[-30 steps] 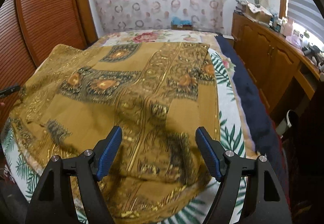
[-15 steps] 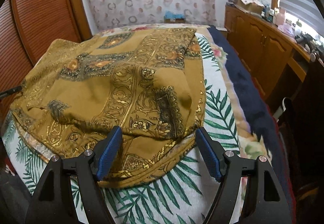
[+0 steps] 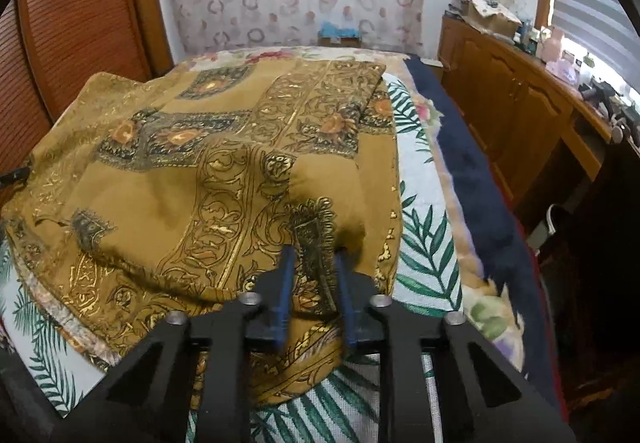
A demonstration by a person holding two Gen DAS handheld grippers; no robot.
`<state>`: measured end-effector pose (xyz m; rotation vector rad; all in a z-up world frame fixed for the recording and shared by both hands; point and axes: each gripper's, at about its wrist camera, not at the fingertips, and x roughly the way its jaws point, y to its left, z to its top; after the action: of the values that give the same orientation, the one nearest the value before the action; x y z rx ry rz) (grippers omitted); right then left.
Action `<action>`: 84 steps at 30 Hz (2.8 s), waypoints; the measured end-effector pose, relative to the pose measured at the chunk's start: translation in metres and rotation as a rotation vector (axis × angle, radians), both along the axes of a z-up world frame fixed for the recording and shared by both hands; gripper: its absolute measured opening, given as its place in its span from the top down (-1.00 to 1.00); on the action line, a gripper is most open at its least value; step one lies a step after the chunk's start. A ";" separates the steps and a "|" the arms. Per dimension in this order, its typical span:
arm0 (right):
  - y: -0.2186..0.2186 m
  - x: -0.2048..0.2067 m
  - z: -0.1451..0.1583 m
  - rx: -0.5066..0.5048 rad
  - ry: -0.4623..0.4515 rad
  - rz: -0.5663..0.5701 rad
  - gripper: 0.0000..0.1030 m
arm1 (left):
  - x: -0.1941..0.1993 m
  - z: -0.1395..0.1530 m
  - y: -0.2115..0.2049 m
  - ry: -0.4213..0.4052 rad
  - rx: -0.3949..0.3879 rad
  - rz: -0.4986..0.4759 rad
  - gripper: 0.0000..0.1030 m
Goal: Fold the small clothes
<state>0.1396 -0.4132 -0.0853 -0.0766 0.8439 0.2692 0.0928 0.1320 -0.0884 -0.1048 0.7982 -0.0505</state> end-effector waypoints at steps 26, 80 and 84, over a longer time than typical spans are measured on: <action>-0.023 -0.042 0.052 0.077 -0.026 0.058 0.82 | -0.053 0.030 -0.001 -0.006 0.012 0.002 0.65; 0.174 -0.014 -0.012 -0.079 0.023 0.314 -0.54 | -0.038 -0.017 0.013 0.069 -0.012 0.063 0.21; 0.173 -0.012 -0.014 -0.077 0.029 0.302 -0.62 | -0.038 -0.017 0.015 0.067 -0.029 0.064 0.21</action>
<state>0.1272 -0.2405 -0.0989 -0.2740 0.8706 0.5220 0.0550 0.1473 -0.1056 -0.1598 0.8603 0.0024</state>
